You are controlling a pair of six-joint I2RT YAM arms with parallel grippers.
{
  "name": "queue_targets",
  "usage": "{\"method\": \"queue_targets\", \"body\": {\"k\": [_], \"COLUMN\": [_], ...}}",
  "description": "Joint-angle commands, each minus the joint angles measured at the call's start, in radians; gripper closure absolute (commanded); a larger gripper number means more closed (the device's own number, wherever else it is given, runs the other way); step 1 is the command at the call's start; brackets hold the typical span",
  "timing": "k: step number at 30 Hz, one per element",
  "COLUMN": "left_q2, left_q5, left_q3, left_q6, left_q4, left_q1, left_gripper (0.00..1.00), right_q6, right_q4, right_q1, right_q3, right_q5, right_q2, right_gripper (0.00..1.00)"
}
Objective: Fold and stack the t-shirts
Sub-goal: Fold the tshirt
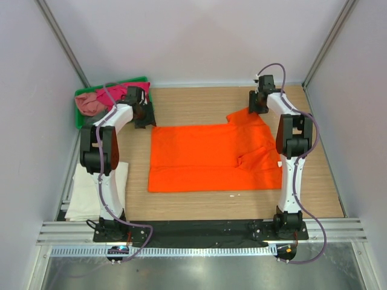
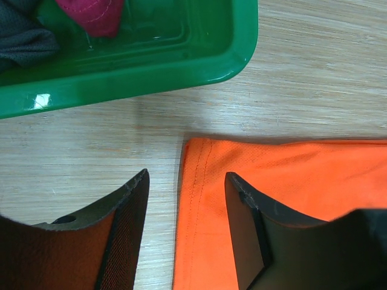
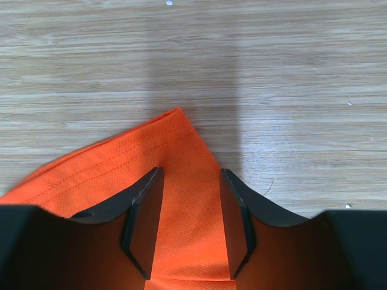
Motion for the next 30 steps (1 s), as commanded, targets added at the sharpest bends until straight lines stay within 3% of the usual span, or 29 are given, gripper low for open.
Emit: {"method": "queue_targets", "body": {"k": [1,13,17,26,30], "left_q2": [0.003,-0.012,-0.013,-0.020,-0.017], "left_q5": [-0.009,0.014,0.012,0.026,0.041], "left_q3": [0.017,-0.021,-0.027,-0.033,-0.035], "left_q6": [0.002,-0.007,0.002,0.018,0.019], "left_q4": [0.023,0.029,0.029,0.020,0.017], "left_q1": [0.009,0.008,0.011,0.043,0.057], "left_gripper": [0.46,0.46,0.46,0.46,0.46], "right_q6": [-0.033,-0.094,-0.081,-0.024,-0.021], "right_q4": [-0.025,-0.047,-0.054,-0.074,-0.079], "right_q1": [0.012,0.016,0.016,0.016,0.015], "right_q3": [0.002,0.020,0.028,-0.003,0.031], "right_q5": [0.080,0.161,0.100,-0.021,-0.055], "right_q2": [-0.057,-0.069,-0.037,0.009,0.049], "right_gripper": [0.51,0.41,0.41,0.50,0.60]}}
